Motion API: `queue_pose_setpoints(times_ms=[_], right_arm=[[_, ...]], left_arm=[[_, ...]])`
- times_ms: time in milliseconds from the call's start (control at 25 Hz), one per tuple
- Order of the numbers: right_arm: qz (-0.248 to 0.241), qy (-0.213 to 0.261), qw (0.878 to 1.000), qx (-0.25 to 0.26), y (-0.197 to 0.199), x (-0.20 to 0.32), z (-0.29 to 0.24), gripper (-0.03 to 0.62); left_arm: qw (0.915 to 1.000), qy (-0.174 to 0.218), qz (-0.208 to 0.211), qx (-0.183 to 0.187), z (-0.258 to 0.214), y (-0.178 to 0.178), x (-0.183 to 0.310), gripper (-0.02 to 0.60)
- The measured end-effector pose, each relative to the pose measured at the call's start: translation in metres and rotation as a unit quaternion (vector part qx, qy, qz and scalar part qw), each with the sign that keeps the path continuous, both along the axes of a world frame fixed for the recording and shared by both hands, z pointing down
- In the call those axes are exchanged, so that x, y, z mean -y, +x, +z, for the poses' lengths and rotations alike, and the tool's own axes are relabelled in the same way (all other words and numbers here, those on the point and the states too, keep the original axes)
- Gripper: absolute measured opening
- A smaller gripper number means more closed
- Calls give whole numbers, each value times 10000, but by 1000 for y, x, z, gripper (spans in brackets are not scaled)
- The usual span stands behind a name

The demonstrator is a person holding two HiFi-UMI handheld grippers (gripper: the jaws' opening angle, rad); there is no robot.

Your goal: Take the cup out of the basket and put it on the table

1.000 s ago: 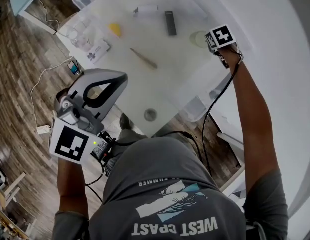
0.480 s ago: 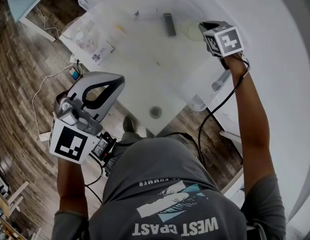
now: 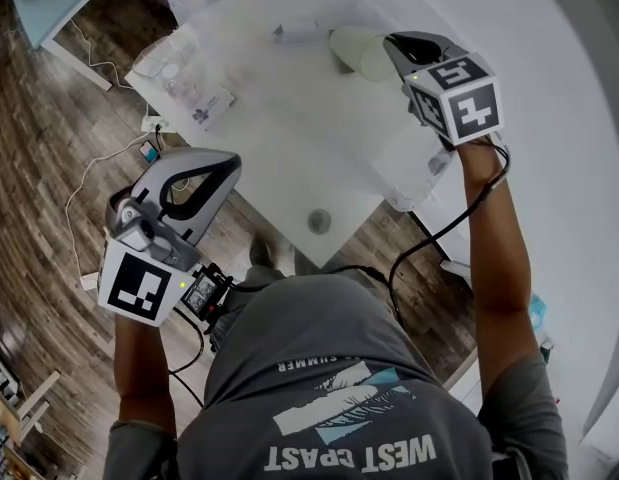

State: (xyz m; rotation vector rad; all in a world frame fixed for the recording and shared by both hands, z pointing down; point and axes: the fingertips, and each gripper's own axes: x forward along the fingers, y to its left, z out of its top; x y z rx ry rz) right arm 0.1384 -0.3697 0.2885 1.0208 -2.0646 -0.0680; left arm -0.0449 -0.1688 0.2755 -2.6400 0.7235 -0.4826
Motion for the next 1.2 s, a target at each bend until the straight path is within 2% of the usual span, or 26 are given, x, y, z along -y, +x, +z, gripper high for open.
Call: queue_pose_setpoints(times_ms=[520,880,1200], right_arm=[[-605,318,9966,451,-86,-55,-27,28],[-914,70,9931,728,-136,-90,-9,28],[-1084,-317,9909,732,-163,-116,29,28]], left_arm=[[9999,-3,-158,-12,8,-30,-8,8],[9993,-47,-361,-37,14,-51,-17,8],[9986,-108,-517,-43,20,-65,-27,8]])
